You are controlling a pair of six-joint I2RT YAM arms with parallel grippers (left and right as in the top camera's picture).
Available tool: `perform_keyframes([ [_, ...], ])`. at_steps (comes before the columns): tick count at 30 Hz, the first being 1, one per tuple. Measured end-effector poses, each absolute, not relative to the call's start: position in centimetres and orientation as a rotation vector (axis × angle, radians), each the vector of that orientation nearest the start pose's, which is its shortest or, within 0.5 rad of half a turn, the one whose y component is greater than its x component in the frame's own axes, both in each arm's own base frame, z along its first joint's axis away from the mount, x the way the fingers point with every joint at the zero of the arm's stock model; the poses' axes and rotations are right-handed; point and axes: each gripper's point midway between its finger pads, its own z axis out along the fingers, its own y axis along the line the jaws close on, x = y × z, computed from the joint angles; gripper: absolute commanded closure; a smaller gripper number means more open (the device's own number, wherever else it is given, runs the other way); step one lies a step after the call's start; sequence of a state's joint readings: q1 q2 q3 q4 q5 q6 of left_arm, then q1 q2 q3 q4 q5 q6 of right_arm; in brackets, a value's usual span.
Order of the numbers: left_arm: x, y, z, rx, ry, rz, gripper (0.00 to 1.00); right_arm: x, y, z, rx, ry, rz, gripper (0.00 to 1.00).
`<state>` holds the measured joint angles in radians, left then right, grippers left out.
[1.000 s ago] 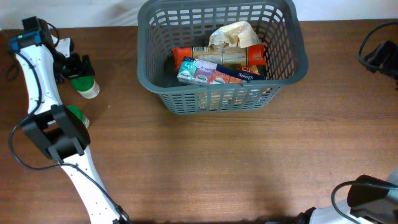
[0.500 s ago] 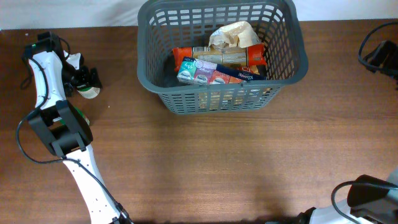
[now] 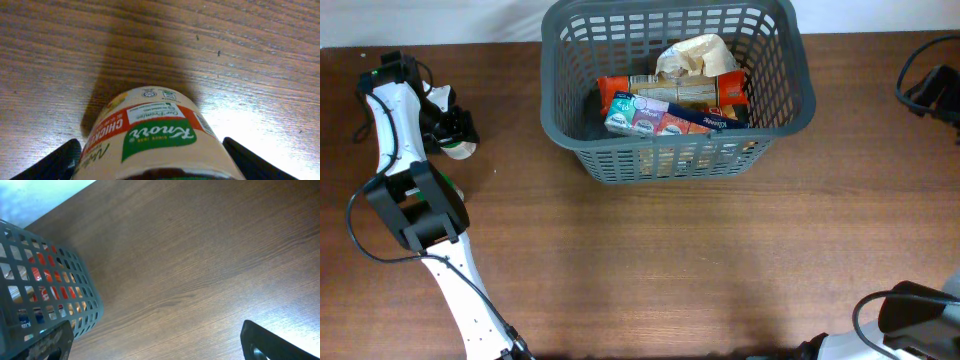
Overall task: Pack container
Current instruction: 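Move the left gripper to the green-lidded jar and grasp it, then lift the jar with the left gripper and lower it into the basket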
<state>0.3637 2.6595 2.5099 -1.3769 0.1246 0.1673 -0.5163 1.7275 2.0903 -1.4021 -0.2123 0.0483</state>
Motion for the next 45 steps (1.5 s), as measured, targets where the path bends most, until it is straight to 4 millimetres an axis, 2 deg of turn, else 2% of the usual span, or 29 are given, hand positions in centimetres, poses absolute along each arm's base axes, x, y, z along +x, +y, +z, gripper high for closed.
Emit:
perform_keyframes([
  [6, 48.6, 16.2, 1.4, -0.293, 3.061, -0.175, 0.59, 35.9, -16.2, 30.9, 0.646, 2.494, 0.104, 0.01],
  [8, 48.5, 16.2, 1.4, -0.294, 3.067, -0.177, 0.72, 35.9, -16.2, 30.9, 0.645, 2.494, 0.104, 0.01],
  [10, 48.2, 16.1, 1.4, -0.297, 3.077, -0.183, 0.92, 35.9, -16.2, 30.9, 0.646, 2.494, 0.104, 0.01],
  [11, 48.0, 16.0, 1.4, -0.298, 3.086, -0.187, 0.98, 35.8, -16.2, 30.9, 0.646, 2.494, 0.105, 0.01],
  [15, 46.8, 15.5, 2.1, -0.333, 3.131, -0.212, 0.98, 35.9, -16.2, 30.9, 0.645, 2.494, 0.104, 0.01],
  [17, 46.5, 15.4, 3.4, -0.344, 3.136, -0.214, 0.98, 35.8, -16.2, 30.9, 0.645, 2.495, 0.104, 0.01],
  [19, 47.2, 15.5, 5.6, -0.339, 3.093, -0.193, 0.98, 35.8, -16.2, 30.9, 0.646, 2.494, 0.105, 0.01],
  [22, 48.6, 15.5, 10.3, -0.311, 2.978, -0.144, 0.98, 35.8, -16.2, 30.9, 0.646, 2.494, 0.105, 0.01],
  [24, 49.9, 14.9, 14.9, -0.263, 2.844, -0.118, 0.98, 35.8, -16.2, 30.9, 0.646, 2.494, 0.105, 0.02],
  [27, 51.1, 12.9, 21.9, -0.166, 2.65, -0.102, 0.98, 35.9, -16.2, 30.9, 0.646, 2.494, 0.104, 0.01],
  [29, 51.2, 10.4, 27.5, -0.043, 2.513, -0.089, 0.98, 35.8, -16.2, 30.9, 0.647, 2.494, 0.105, 0.01],
  [31, 50.5, 6.7, 33.4, 0.117, 2.369, -0.07, 0.98, 35.9, -16.2, 30.9, 0.645, 2.494, 0.104, 0.02],
  [33, 49.0, 2.2, 38.3, 0.296, 2.236, -0.057, 0.98, 35.8, -16.2, 30.9, 0.646, 2.494, 0.104, 0.01],
  [36, 45.7, -5.8, 43.6, 0.628, 2.036, -0.048, 0.98, 35.8, -16.2, 30.9, 0.646, 2.494, 0.105, 0.01],
  [37, 44.6, -8.4, 44.4, 0.734, 1.979, -0.053, 0.98, 35.9, -16.2, 30.9, 0.646, 2.494, 0.104, 0.01],
  [38, 44.0, -10.0, 44.8, 0.803, 1.943, -0.056, 0.98, 35.8, -16.2, 30.9, 0.645, 2.495, 0.104, 0.02],
  [39, 43.0, -12.7, 45.1, 0.919, 1.883, -0.065, 0.98, 35.8, -16.2, 30.9, 0.647, 2.494, 0.105, 0.01],
  [40, 42.5, -14.5, 44.9, 1.004, 1.845, -0.06, 0.98, 35.9, -16.2, 30.9, 0.646, 2.494, 0.104, 0.01],
  [43, 42.4, -18.4, 42.5, 1.194, 1.814, -0.039, 0.98, 35.9, -16.2, 30.9, 0.646, 2.494, 0.104, 0.01],
  [45, 43.1, -20.5, 39.6, 1.297, 1.839, -0.03, 0.98, 35.9, -16.2, 30.9, 0.646, 2.494, 0.104, 0.01],
])
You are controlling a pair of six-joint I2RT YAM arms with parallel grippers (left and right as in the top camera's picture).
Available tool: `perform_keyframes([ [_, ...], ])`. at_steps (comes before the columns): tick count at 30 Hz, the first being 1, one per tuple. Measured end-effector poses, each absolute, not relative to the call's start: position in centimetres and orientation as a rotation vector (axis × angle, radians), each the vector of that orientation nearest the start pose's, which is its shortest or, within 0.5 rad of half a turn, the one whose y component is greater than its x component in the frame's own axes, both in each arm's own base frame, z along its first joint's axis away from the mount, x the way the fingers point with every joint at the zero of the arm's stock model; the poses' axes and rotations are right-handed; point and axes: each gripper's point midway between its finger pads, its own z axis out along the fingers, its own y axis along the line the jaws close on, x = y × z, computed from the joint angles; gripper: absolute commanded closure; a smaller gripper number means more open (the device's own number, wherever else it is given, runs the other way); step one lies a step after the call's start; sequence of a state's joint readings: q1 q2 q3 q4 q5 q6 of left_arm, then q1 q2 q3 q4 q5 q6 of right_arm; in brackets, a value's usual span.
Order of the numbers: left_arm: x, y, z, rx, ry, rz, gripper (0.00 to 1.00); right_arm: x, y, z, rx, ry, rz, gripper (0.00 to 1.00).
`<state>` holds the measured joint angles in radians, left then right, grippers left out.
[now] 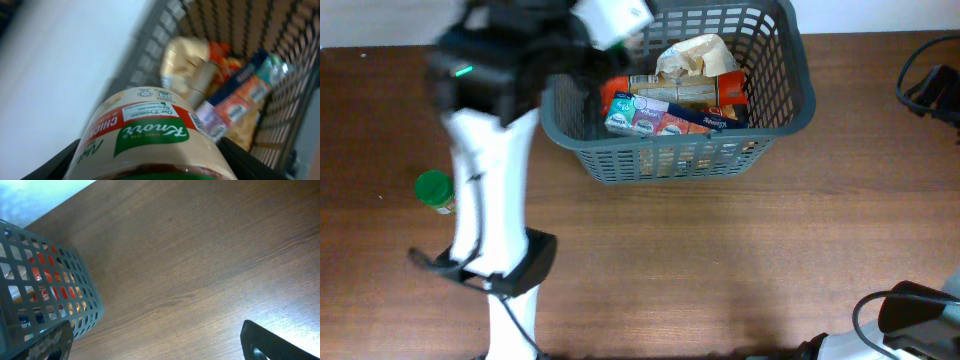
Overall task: Pack container
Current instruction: 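Lift the jar with the left gripper and lower it into the basket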
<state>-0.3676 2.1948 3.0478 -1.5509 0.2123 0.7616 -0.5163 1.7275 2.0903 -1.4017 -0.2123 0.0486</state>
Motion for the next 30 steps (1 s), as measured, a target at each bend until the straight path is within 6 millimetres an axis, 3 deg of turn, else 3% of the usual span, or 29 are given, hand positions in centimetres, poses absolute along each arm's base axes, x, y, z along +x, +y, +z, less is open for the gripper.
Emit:
perform_keyframes([
  [3, 44.9, -22.7, 33.4, 1.431, 1.931, -0.037, 0.98, 35.9, -16.2, 30.9, 0.645, 2.494, 0.104, 0.01],
  [5, 45.9, -23.0, 28.9, 1.497, 2.024, -0.04, 0.98, 35.9, -16.2, 30.9, 0.646, 2.494, 0.104, 0.01],
  [9, 45.8, -21.9, 21.0, 1.605, 2.246, -0.043, 0.98, 35.9, -16.2, 30.9, 0.646, 2.494, 0.104, 0.01],
  [11, 45.1, -21.1, 18.6, 1.649, 2.334, -0.04, 0.98, 35.8, -16.2, 30.9, 0.646, 2.494, 0.104, 0.01],
  [16, 44.4, -19.8, 17.3, 1.68, 2.406, -0.003, 0.98, 35.9, -16.2, 30.9, 0.646, 2.494, 0.104, 0.01],
  [17, 44.3, -19.6, 17.2, 1.681, 2.414, -0.003, 0.91, 35.9, -16.2, 30.9, 0.646, 2.494, 0.104, 0.01],
  [20, 44.1, -18.6, 16.5, 1.682, 2.46, -0.003, 0.44, 35.8, -16.2, 30.9, 0.646, 2.494, 0.105, 0.01],
  [21, 44.0, -18.1, 16.2, 1.677, 2.483, -0.004, 0.13, 35.8, -16.2, 30.9, 0.646, 2.494, 0.104, 0.01],
  [22, 43.9, -17.7, 16.0, 1.67, 2.504, -0.005, 0.03, 35.9, -16.2, 30.9, 0.646, 2.494, 0.104, 0.01],
  [27, 44.1, -17.0, 16.3, 1.56, 2.57, 0.001, 0.01, 35.8, -16.2, 30.9, 0.646, 2.494, 0.105, 0.01],
  [30, 44.5, -17.1, 18.1, 1.474, 2.554, 0.01, 0.01, 35.8, -16.2, 30.9, 0.645, 2.495, 0.104, 0.01],
])
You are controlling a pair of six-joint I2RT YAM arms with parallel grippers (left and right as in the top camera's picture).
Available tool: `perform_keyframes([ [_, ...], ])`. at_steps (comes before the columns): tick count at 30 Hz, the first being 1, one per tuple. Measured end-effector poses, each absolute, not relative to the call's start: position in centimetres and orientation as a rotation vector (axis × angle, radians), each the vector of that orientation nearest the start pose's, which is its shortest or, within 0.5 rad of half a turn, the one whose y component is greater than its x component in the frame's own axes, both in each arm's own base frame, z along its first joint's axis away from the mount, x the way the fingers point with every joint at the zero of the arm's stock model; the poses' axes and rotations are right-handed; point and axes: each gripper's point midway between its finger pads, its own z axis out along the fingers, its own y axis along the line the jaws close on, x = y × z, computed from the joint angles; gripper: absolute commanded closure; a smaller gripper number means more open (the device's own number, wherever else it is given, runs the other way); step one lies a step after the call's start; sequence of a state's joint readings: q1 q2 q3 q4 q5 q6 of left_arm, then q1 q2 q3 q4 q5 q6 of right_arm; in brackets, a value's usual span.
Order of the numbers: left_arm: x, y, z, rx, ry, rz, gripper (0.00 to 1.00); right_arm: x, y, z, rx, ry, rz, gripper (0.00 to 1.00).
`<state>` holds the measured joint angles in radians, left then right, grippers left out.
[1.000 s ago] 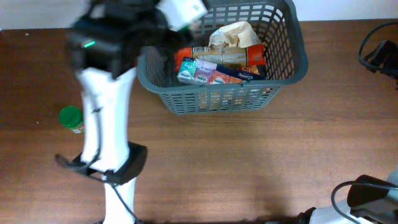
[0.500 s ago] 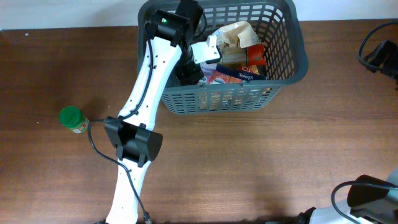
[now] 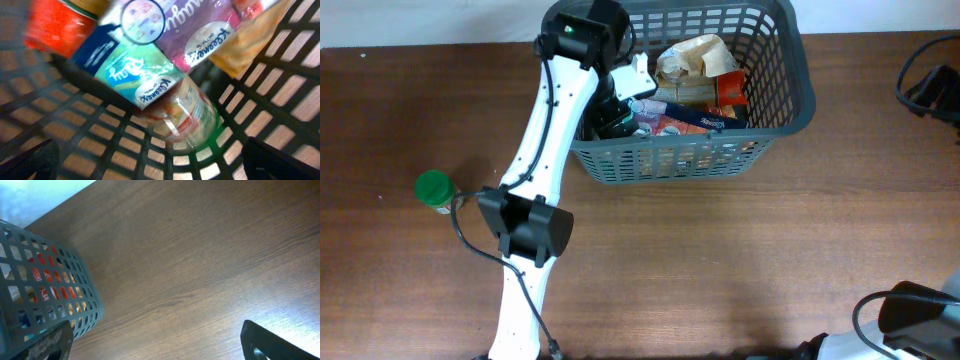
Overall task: Pack container
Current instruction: 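Lift the jar with the left gripper and lower it into the basket, then withdraw the left gripper and grasp the second green-lidded jar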
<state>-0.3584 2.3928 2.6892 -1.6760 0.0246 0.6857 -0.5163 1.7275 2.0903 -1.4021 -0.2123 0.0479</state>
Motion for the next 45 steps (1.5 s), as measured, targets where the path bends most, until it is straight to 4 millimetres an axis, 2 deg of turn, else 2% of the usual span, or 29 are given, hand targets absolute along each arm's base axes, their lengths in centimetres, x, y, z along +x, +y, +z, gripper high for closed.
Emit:
perform_keyframes([
  [2, 45.0, -17.3, 20.2, 1.402, 2.511, 0.022, 0.01, 35.9, -16.2, 30.9, 0.646, 2.494, 0.104, 0.01],
  [4, 45.5, -17.0, 23.4, 1.304, 2.452, 0.035, 0.01, 35.8, -16.2, 30.9, 0.646, 2.494, 0.105, 0.01],
  [7, 45.7, -15.0, 28.5, 1.139, 2.376, 0.06, 0.01, 35.9, -16.2, 30.9, 0.646, 2.494, 0.104, 0.01],
  [8, 45.7, -13.4, 30.7, 1.042, 2.358, 0.075, 0.01, 35.8, -16.2, 30.9, 0.646, 2.494, 0.105, 0.01],
  [9, 45.7, -12.2, 31.8, 0.98, 2.354, 0.087, 0.01, 35.9, -16.2, 30.9, 0.646, 2.494, 0.104, 0.01],
  [11, 45.8, -8.1, 33.8, 0.787, 2.377, 0.126, 0.01, 35.9, -16.2, 30.9, 0.646, 2.494, 0.104, 0.01],
  [14, 45.9, -0.9, 34.1, 0.451, 2.471, 0.165, 0.01, 35.8, -16.2, 30.9, 0.645, 2.495, 0.104, 0.01],
  [17, 45.6, 5.4, 31.9, 0.135, 2.586, 0.163, 0.05, 35.8, -16.2, 30.9, 0.646, 2.494, 0.105, 0.01],
  [20, 44.7, 11.0, 28.1, -0.141, 2.703, 0.101, 0.17, 35.8, -16.2, 30.9, 0.646, 2.494, 0.105, 0.01],
  [23, 43.1, 13.9, 24.0, -0.316, 2.82, 0.012, 0.25, 35.8, -16.2, 30.9, 0.646, 2.494, 0.104, 0.01],
  [28, 40.0, 15.3, 17.3, -0.481, 3.022, -0.107, 0.25, 35.9, -16.2, 30.9, 0.646, 2.494, 0.104, 0.01],
  [32, 38.8, 15.5, 13.3, -0.521, 3.113, -0.113, 0.23, 35.8, -16.2, 30.9, 0.646, 2.494, 0.105, 0.01],
  [35, 38.4, 16.1, 11.2, -0.527, 3.145, -0.064, 0.18, 35.8, -16.2, 30.9, 0.646, 2.494, 0.104, 0.01],
  [39, 37.8, 16.9, 8.4, -0.535, 3.177, 0.014, 0.18, 35.9, -16.2, 30.9, 0.646, 2.494, 0.104, 0.01],
  [45, 38.0, 17.5, 6.5, -0.532, 3.164, 0.07, 0.18, 35.8, -16.2, 30.9, 0.646, 2.494, 0.104, 0.01],
])
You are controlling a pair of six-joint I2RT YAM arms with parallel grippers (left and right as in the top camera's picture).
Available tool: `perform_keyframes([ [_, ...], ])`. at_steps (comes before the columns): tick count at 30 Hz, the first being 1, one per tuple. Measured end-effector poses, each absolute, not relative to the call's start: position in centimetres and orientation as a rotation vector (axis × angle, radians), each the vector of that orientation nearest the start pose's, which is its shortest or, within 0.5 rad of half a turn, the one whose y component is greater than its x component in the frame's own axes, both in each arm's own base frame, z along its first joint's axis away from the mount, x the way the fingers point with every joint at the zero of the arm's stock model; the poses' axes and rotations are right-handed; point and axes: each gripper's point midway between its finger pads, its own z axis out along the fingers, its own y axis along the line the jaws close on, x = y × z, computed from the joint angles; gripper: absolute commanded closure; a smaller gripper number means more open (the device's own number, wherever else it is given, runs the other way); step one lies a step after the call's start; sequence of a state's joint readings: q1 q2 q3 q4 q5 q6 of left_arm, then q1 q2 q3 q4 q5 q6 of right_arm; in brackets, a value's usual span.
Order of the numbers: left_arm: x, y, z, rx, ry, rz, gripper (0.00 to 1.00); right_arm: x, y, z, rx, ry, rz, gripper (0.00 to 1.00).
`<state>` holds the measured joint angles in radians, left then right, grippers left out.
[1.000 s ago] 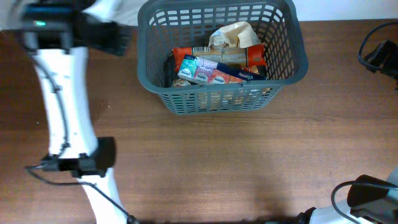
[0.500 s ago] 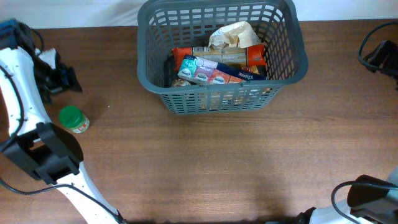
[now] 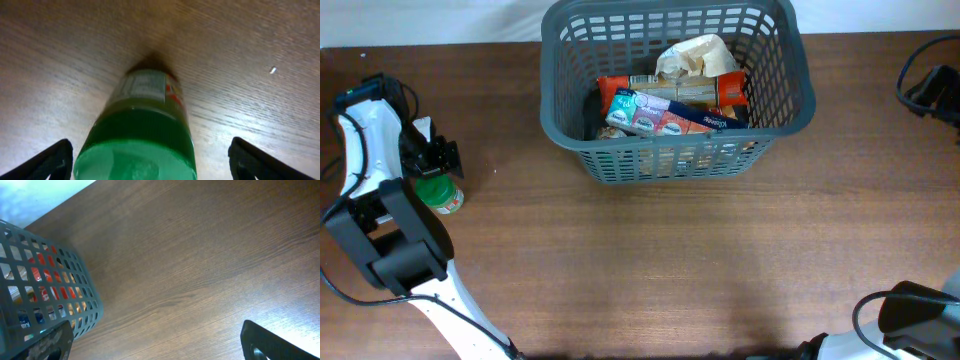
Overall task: Pack container
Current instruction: 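Withdraw the left gripper and grasp the second green-lidded jar, then carry the second jar into the basket's left side and release it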
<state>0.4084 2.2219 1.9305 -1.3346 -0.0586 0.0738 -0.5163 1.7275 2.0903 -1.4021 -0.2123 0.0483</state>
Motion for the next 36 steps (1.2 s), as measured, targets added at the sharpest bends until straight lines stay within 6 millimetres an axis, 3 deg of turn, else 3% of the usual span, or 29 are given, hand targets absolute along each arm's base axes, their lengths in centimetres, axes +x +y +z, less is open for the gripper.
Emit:
perform_keyframes([
  [10, 37.3, 17.2, 3.4, -0.535, 3.211, 0.049, 0.18, 35.8, -16.2, 30.9, 0.646, 2.494, 0.105, 0.01],
  [14, 36.7, 17.1, 1.8, -0.538, 3.254, 0.037, 0.25, 35.8, -16.2, 30.9, 0.646, 2.494, 0.104, 0.01],
  [24, 36.5, 17.1, 1.7, -0.533, 3.264, 0.025, 0.38, 35.8, -16.2, 30.9, 0.645, 2.495, 0.104, 0.01],
  [26, 36.5, 17.0, 1.7, -0.533, 3.263, 0.018, 0.44, 35.9, -16.2, 30.9, 0.646, 2.494, 0.104, 0.01],
  [28, 36.4, 16.9, 1.7, -0.537, 3.269, 0.012, 0.59, 35.9, -16.2, 30.9, 0.646, 2.494, 0.104, 0.01],
  [30, 36.0, 16.7, 1.8, -0.535, 3.284, 0.005, 0.95, 35.9, -16.2, 30.9, 0.646, 2.494, 0.104, 0.01],
  [36, 35.7, 15.3, 3.0, -0.496, 3.318, -0.136, 0.98, 35.9, -16.2, 30.9, 0.646, 2.494, 0.104, 0.01],
])
